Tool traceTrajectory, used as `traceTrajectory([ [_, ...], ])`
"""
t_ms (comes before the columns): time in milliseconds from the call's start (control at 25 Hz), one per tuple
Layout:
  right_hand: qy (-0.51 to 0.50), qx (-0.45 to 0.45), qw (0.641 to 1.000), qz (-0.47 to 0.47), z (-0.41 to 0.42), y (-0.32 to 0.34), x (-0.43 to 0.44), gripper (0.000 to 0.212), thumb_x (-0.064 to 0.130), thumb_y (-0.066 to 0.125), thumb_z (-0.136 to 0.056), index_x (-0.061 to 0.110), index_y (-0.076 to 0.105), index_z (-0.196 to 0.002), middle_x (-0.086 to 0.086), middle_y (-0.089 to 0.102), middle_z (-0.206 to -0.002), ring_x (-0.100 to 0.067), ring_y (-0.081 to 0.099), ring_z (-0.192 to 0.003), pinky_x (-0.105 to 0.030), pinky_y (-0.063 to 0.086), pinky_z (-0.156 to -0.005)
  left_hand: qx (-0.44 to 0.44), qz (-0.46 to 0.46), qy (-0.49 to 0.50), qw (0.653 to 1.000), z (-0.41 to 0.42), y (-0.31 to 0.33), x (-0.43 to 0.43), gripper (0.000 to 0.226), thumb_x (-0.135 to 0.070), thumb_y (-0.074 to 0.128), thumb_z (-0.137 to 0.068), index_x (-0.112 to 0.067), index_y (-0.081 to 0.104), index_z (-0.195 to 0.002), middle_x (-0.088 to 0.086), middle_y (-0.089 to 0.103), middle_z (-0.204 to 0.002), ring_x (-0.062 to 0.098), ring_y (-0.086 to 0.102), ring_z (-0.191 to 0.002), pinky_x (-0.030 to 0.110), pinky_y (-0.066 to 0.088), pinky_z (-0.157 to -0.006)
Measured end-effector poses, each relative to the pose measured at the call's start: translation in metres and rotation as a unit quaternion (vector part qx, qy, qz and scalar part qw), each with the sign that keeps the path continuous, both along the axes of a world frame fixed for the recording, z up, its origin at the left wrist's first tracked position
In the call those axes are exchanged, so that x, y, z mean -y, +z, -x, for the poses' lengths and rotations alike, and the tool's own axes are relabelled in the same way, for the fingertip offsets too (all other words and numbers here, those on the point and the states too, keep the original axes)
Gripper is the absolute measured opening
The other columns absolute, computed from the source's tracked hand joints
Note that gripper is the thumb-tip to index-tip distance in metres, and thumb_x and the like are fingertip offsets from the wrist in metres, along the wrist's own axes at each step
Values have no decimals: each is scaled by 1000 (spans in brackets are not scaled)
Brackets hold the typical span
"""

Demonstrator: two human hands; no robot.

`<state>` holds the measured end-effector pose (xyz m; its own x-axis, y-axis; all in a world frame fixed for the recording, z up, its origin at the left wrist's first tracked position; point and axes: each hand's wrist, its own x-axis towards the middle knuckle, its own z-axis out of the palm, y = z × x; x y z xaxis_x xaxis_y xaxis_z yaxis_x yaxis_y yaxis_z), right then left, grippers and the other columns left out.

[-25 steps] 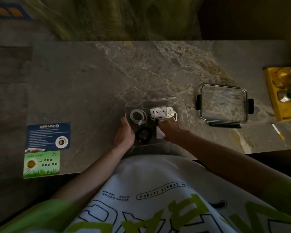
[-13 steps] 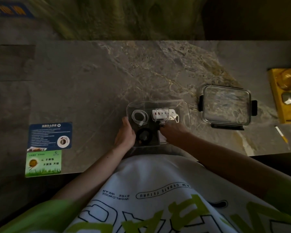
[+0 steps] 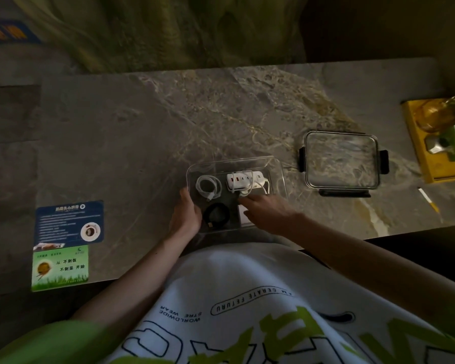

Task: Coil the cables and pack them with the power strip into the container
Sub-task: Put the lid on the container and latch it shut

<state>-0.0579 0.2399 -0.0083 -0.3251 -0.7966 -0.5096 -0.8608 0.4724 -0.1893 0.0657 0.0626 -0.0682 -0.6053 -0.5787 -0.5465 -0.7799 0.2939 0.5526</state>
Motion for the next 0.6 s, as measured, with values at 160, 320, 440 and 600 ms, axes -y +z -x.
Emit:
traceTrajectory([
  [160, -82, -31, 987, 131, 9, 16, -15, 44, 29, 46, -100, 19, 41, -142, -7, 59, -133, -30, 66, -101, -41, 56, -69, -86, 19, 16, 996, -1, 6, -1, 67, -20, 56, -92, -13, 19, -148, 17, 37, -148, 35, 40, -133, 42, 35, -110],
  [320, -170, -55, 964, 199, 31, 19, -37, 56, 37, 54, -96, 17, 37, -146, -8, 51, -140, -29, 54, -123, -44, 56, -81, -143, 138, -55, 979, 21, 34, -5, 73, -32, 61, -89, -6, 24, -147, 22, 34, -147, 39, 33, -134, 49, 30, -111],
  [440, -180, -91, 956, 212, 46, 21, -55, 62, 39, 53, -95, 14, 33, -149, -13, 47, -144, -33, 48, -128, -45, 48, -98, -163, 156, -132, 965, 51, 54, -18, 74, -48, 49, -91, -13, 19, -149, 18, 28, -153, 34, 27, -140, 50, 27, -113],
  [600, -210, -121, 950, 197, 64, 21, -80, 67, 46, 50, -93, 15, 30, -149, -18, 40, -148, -38, 39, -135, -50, 40, -107, -161, 202, -242, 935, 89, 71, -48, 71, -55, 38, -92, -23, 15, -151, 16, 18, -157, 33, 18, -144, 52, 19, -116],
])
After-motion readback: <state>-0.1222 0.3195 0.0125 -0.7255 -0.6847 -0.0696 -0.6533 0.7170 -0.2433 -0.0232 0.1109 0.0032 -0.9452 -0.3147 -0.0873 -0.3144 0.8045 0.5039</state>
